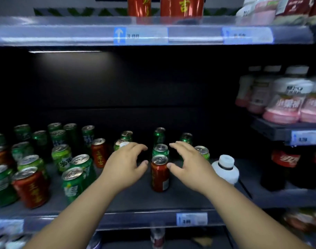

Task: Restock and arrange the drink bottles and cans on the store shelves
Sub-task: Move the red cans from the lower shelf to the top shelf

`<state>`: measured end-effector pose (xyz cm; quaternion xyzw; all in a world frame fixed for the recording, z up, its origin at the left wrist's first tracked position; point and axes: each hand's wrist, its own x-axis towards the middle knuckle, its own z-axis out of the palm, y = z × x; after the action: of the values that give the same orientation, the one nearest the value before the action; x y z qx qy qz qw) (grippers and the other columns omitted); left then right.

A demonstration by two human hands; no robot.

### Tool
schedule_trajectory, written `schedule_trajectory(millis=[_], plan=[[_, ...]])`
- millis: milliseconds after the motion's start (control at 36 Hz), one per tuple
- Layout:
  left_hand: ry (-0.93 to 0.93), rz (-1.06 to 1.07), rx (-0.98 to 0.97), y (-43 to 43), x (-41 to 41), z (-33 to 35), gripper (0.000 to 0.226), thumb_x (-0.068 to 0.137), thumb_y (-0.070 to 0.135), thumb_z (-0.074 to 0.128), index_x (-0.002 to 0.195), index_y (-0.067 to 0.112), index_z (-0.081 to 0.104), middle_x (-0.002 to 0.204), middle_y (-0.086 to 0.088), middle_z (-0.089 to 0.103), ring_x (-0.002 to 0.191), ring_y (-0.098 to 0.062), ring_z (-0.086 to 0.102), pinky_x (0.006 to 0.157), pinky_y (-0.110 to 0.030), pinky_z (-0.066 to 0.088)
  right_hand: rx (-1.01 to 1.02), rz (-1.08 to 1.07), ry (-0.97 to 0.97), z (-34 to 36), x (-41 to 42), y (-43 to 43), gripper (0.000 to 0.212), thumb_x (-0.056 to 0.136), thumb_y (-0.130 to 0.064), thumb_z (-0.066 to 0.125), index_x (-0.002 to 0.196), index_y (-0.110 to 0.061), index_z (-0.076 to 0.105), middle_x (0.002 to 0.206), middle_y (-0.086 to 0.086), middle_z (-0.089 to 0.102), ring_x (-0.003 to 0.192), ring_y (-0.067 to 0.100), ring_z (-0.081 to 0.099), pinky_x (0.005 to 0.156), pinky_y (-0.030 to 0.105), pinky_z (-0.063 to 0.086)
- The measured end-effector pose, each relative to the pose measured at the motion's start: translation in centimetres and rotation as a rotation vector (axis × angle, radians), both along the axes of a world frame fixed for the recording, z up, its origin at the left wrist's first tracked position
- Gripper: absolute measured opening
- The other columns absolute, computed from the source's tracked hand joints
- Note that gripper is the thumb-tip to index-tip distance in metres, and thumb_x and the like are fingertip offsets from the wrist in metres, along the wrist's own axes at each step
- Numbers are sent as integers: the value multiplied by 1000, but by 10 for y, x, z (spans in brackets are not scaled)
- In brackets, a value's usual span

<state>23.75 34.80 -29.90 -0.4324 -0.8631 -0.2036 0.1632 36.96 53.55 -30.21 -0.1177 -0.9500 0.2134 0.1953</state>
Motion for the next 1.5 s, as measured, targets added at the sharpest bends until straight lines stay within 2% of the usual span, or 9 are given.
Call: schedule_trajectory(millis=[361,500,639,750,861,944,1111,1333,1500], plan=[[-249,74,-28,-3,-5,-45,42,90,42,62,131,33,54,133,11,56,117,-15,56,91,-35,49,-153,-1,-95,-28,-14,-5,75,89,-44,69,153,-37,31,157,-13,34,138,13,42,108,38,42],[-281,133,-20,-6,0,-51,40,89,43,63,127,33,56,128,10,58,115,-15,56,92,-37,50,-209,67,-95,-32,-26,-2,79,88,-36,73,154,-37,30,152,-11,38,133,12,44,93,24,36],[-264,182,-29,-19,7,-43,36,88,40,63,124,33,59,124,12,59,114,-10,56,91,-34,50,-244,125,-113,-41,-41,-1,85,87,-34,75,156,-35,26,154,-8,35,134,16,44,101,28,41],[-247,257,1,-41,3,-29,35,87,40,62,121,34,59,115,12,60,107,-11,59,88,-35,51,-209,104,-82,-45,-51,-4,69,91,-27,69,151,-32,36,153,-6,37,133,20,46,104,34,44],[-215,335,34,-61,-2,-11,32,90,34,65,122,29,61,114,11,62,105,-10,58,85,-28,47,-201,134,-60,-44,-59,-6,64,88,-24,72,146,-31,44,150,-6,43,131,20,48,101,32,43],[-206,375,44,-75,-7,2,31,90,36,64,121,32,60,112,11,60,106,-11,58,89,-33,50,-271,135,-34,-44,-63,-13,61,85,-21,77,138,-32,51,141,-7,48,127,18,49,95,28,40],[-192,401,11,-96,-42,25,37,91,38,64,126,31,58,119,8,60,105,-14,59,86,-35,52,-359,168,-8,-43,-74,-32,48,81,-18,79,113,-42,52,120,-14,54,109,11,55,90,31,47],[-310,306,-48,-106,-118,34,33,87,32,72,119,28,63,118,7,62,103,-13,62,84,-33,53,-399,124,9,-35,-90,-59,53,78,-20,80,115,-45,52,119,-19,56,110,6,56,93,33,51],[-317,220,-153,-101,-171,29,55,83,33,76,133,19,58,129,-3,62,111,-19,60,89,-31,51,-398,89,-2,-33,-98,-82,54,78,-18,80,113,-47,51,119,-25,52,107,-1,54,87,24,50]])
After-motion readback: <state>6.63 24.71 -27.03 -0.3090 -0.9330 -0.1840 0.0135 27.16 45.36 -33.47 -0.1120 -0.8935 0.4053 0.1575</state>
